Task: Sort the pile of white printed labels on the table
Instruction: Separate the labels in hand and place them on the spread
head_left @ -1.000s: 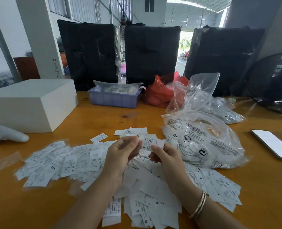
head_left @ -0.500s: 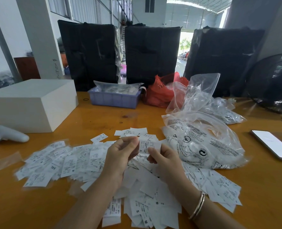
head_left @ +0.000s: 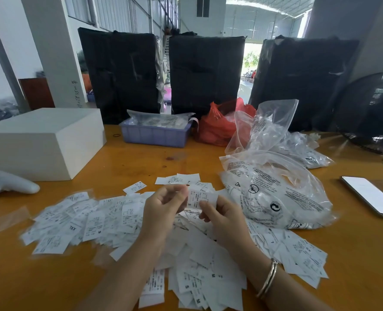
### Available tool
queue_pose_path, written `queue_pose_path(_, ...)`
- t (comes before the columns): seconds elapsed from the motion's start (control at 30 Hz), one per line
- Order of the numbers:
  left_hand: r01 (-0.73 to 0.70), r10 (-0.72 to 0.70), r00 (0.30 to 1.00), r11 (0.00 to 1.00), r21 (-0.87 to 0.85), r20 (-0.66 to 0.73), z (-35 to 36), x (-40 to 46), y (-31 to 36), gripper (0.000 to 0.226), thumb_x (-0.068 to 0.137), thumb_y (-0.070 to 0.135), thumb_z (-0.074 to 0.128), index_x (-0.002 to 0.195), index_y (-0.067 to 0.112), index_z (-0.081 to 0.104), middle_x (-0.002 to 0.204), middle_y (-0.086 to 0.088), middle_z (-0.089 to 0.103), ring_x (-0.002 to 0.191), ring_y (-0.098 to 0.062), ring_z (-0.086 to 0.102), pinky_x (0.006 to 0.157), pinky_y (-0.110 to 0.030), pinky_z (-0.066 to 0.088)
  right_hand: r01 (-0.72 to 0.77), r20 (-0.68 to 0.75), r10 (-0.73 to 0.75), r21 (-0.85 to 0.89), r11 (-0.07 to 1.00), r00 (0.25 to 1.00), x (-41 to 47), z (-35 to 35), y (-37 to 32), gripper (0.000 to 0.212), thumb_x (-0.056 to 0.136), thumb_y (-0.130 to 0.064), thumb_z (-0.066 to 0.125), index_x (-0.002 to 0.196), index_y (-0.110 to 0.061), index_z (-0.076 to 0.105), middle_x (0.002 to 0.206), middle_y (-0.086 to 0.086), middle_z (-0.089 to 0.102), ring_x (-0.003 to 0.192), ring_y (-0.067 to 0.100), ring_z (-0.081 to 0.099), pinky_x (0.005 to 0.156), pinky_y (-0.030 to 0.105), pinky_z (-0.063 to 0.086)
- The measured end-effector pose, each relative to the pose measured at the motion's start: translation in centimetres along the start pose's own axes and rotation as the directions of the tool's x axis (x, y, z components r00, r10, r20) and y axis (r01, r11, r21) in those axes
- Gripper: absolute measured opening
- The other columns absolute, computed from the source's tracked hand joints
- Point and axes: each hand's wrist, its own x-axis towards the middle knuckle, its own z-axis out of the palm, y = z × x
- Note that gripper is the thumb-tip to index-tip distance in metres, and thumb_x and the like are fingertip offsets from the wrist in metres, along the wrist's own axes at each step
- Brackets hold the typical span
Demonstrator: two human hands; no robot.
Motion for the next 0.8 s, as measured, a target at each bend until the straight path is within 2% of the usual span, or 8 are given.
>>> queue_pose_path(0.1,0.001,-0.001,1.0,1.0,-0.023,-0.01,-0.14,0.14,-0.06,0.005,0.084,0.026,0.07,0.088,0.023,0.07,0.071,0.007,0.073,0.066,-0.003,0.068,0.058,-0.012,0.051,0.003,0.018,-0.003,-0.007,1.0,1.0,-0.13,-0.09,0.08,0.016,0.087,-0.018,0.064,0.074,-0.009,0.064,0.061,-0.007,0.066,0.059,0.012,0.058,0.056,0.03,0.048)
queue_pose_path(0.17,-0.006,0.006,1.0,1.0,0.0,-0.001,-0.08,0.09,-0.17,0.002,0.085,0.025,0.069,0.086,0.024,0.07,0.068,0.011,0.071,0.062,0.0,0.065,0.056,-0.01,0.05,0.007,0.014,-0.007,-0.021,1.0,1.0,-0.22,-0.05,0.09,0.02,0.087,-0.016,0.064,0.072,-0.004,0.062,0.06,-0.004,0.065,0.056,0.011,0.057,0.051,0.025,0.046)
queue_pose_path(0.27,-0.023,0.023,1.0,1.0,0.02,0.013,0.08,-0.05,-0.27,0.001,0.083,0.028,0.071,0.083,0.027,0.071,0.064,0.015,0.068,0.059,0.002,0.064,0.055,-0.01,0.049,0.021,-0.014,-0.022,-0.076,0.997,1.0,-0.24,0.03,0.02,0.026,0.087,-0.017,0.063,0.073,0.004,0.058,0.065,0.012,0.065,0.052,0.009,0.051,0.045,0.019,0.04)
queue_pose_path(0.4,-0.053,0.049,0.997,0.997,0.057,0.059,0.16,-0.24,-0.07,0.011,0.083,0.033,0.069,0.09,0.025,0.068,0.068,0.014,0.07,0.065,-0.001,0.067,0.057,-0.01,0.05,-0.001,-0.055,-0.006,-0.124,0.992,0.998,-0.09,-0.03,0.11,0.027,0.087,-0.018,0.062,0.073,0.005,0.057,0.069,0.017,0.064,0.053,0.011,0.049,0.047,0.023,0.039)
queue_pose_path(0.53,-0.029,0.02,0.991,0.997,0.065,0.134,0.13,-0.33,0.01,0.012,0.086,0.029,0.068,0.098,0.026,0.067,0.077,0.015,0.072,0.072,-0.001,0.069,0.06,-0.01,0.05,-0.031,-0.11,0.017,-0.124,0.992,0.994,0.1,-0.35,0.25,0.025,0.084,-0.015,0.062,0.067,0.003,0.057,0.062,0.007,0.065,0.053,0.009,0.052,0.048,0.021,0.038)
queue_pose_path(0.6,-0.034,0.02,0.988,0.995,0.093,0.152,0.08,-0.24,-0.18,0.014,0.086,0.021,0.069,0.099,0.027,0.067,0.081,0.012,0.073,0.076,-0.004,0.07,0.068,-0.016,0.053,-0.02,-0.113,0.007,-0.119,0.993,0.994,0.14,-0.46,0.27,0.026,0.084,-0.015,0.062,0.072,0.008,0.058,0.064,0.012,0.065,0.054,0.013,0.052,0.049,0.024,0.038)
queue_pose_path(0.67,-0.049,0.03,0.989,0.99,0.133,0.145,0.03,-0.15,-0.38,0.016,0.084,0.02,0.071,0.097,0.029,0.068,0.083,0.012,0.073,0.078,-0.005,0.07,0.073,-0.019,0.054,0.012,-0.106,-0.026,-0.134,0.991,0.994,0.07,-0.42,0.27,0.031,0.084,-0.016,0.063,0.068,0.009,0.053,0.065,0.02,0.062,0.052,0.014,0.047,0.046,0.023,0.034)
queue_pose_path(0.8,-0.07,0.048,0.99,0.984,0.161,0.136,-0.07,-0.03,-0.59,0.014,0.082,0.021,0.073,0.091,0.03,0.067,0.081,0.014,0.072,0.076,-0.003,0.069,0.066,-0.015,0.053,0.068,-0.07,-0.081,-0.165,0.984,0.994,-0.12,-0.11,0.3,0.036,0.084,-0.017,0.063,0.064,0.007,0.045,0.063,0.026,0.055,0.047,0.01,0.038,0.042,0.018,0.028)
